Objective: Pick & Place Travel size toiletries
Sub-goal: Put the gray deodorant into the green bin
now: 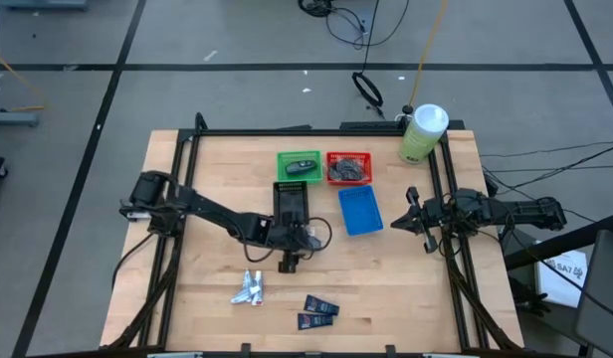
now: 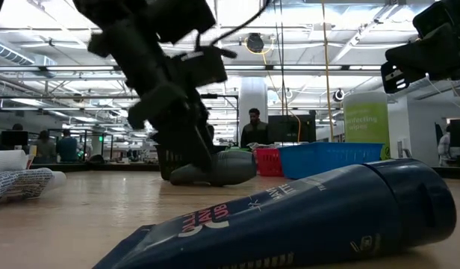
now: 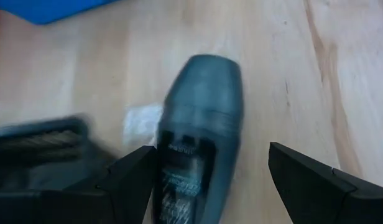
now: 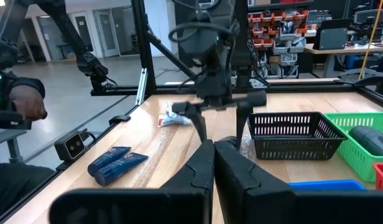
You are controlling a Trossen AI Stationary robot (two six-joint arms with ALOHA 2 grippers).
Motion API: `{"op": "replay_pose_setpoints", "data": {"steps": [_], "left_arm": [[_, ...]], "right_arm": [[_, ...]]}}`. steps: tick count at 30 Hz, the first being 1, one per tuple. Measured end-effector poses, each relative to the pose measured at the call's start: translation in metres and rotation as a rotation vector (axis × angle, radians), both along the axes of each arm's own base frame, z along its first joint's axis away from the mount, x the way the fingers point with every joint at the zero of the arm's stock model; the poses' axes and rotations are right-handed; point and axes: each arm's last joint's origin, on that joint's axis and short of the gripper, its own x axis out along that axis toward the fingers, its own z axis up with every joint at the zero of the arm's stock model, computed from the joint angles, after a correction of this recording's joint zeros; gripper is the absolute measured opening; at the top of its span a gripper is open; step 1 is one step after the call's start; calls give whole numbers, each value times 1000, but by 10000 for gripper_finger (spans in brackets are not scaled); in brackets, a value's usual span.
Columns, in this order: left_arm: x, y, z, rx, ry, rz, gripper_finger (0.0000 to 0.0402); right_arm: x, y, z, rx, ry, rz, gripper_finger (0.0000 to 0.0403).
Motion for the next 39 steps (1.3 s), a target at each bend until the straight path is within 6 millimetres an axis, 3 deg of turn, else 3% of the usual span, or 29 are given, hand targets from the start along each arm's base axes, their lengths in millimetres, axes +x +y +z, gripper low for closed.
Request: {"op": "replay_pose_setpoints", "data": {"steps": [5,28,39], "left_arm": [[6,-2,-19,-22,19,-27,298],[0,-20,-15,-186,54,-83,298],[-6,-21,13,-200,3,-61,298]], "right_arm": [[0,0,0,0,6,0,4],[0,0,0,0,0,0,4],[0,0,0,0,0,0,4]]}}
